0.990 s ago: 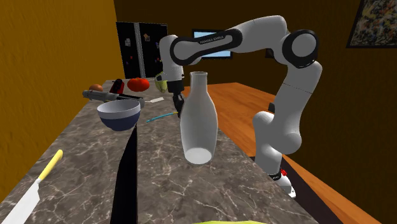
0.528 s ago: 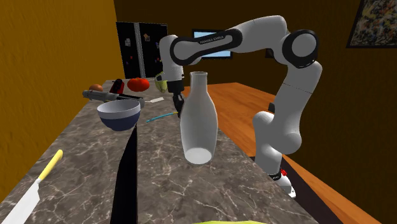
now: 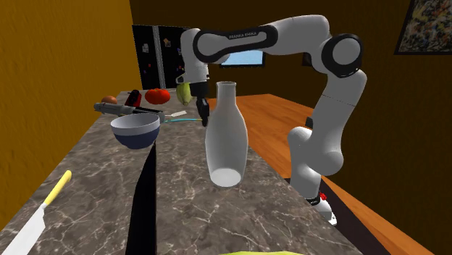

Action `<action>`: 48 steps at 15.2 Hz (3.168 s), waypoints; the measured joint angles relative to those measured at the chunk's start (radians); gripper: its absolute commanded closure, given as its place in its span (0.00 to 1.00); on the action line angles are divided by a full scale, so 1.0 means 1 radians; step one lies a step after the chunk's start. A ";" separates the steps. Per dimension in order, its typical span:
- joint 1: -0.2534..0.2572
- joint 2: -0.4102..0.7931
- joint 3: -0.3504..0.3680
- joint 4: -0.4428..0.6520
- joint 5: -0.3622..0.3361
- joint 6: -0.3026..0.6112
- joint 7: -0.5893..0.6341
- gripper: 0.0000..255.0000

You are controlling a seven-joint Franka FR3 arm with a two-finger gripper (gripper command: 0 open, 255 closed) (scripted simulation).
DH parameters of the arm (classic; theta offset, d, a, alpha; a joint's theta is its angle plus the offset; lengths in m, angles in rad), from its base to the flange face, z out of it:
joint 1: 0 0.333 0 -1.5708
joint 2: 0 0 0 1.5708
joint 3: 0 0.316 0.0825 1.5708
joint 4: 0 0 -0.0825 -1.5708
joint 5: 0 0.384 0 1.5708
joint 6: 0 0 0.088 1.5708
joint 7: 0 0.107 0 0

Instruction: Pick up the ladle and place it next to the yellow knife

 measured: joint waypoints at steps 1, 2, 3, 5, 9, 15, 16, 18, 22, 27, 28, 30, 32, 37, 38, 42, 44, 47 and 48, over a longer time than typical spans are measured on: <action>0.001 0.002 0.001 0.016 0.002 -0.014 0.002 1.00; 0.000 0.003 0.000 0.030 0.001 -0.027 -0.001 1.00; 0.000 0.005 -0.001 0.044 0.001 -0.040 -0.002 1.00; 0.002 0.006 0.002 0.073 0.003 -0.066 0.002 1.00; 0.005 0.019 0.003 0.138 0.008 -0.119 0.003 1.00; 0.008 0.040 0.002 0.241 0.014 -0.202 0.003 1.00; 0.008 0.042 0.002 0.254 0.015 -0.214 0.003 1.00; 0.020 0.046 0.022 0.265 0.026 -0.219 0.034 1.00; 0.054 0.061 0.080 0.274 0.058 -0.210 0.125 1.00; 0.100 0.104 0.149 0.308 0.100 -0.192 0.238 1.00; 0.109 0.119 0.162 0.324 0.108 -0.191 0.261 1.00; 0.126 0.138 0.186 0.335 0.120 -0.178 0.300 1.00; 0.143 0.165 0.210 0.362 0.133 -0.174 0.341 1.00; 0.192 0.253 0.272 0.455 0.162 -0.164 0.453 1.00; 0.200 0.273 0.281 0.480 0.165 -0.166 0.470 1.00; 0.211 0.281 0.293 0.450 0.168 -0.125 0.488 1.00; 0.211 0.277 0.294 0.417 0.168 -0.098 0.485 1.00; 0.212 0.265 0.295 0.365 0.167 -0.057 0.482 1.00; 0.212 0.264 0.295 0.348 0.167 -0.041 0.478 1.00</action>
